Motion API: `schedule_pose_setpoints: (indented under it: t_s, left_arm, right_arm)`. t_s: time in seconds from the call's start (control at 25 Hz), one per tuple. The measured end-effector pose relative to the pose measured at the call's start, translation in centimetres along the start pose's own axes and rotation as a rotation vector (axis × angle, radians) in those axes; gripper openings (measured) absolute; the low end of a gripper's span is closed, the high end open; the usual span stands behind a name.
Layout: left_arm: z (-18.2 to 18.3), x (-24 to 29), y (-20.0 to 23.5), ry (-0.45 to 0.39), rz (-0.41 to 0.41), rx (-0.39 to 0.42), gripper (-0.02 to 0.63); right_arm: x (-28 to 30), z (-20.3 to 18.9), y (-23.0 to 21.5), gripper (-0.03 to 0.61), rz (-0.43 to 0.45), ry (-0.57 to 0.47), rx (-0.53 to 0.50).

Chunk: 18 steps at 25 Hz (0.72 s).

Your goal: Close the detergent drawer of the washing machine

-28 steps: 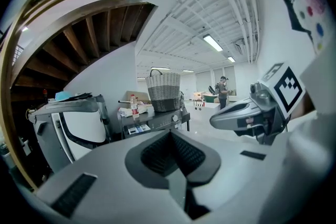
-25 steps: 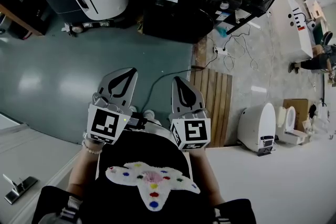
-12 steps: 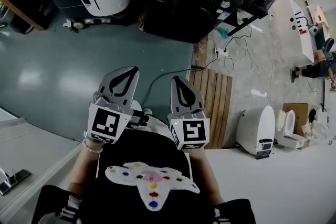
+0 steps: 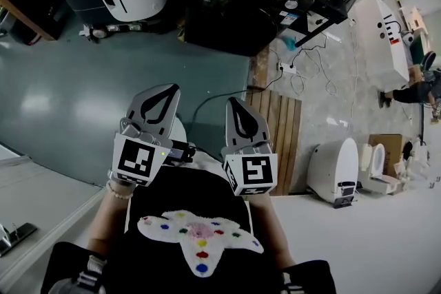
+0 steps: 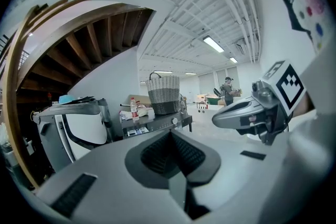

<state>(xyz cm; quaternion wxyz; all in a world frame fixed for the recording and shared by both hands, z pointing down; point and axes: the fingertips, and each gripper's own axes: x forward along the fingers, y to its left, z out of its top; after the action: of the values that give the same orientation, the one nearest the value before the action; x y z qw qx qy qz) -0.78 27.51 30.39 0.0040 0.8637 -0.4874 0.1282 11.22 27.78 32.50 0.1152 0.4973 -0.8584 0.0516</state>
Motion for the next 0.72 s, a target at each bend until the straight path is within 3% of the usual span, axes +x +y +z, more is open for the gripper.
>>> schedule_pose_setpoints:
  t_s: [0.72]
  left_arm:
    - [0.3,7.2,4.6,-0.024,-0.047,-0.022,0.011]
  right_arm:
    - [6.8,0.8,-2.9,0.005,-0.03,0.036,-0.019]
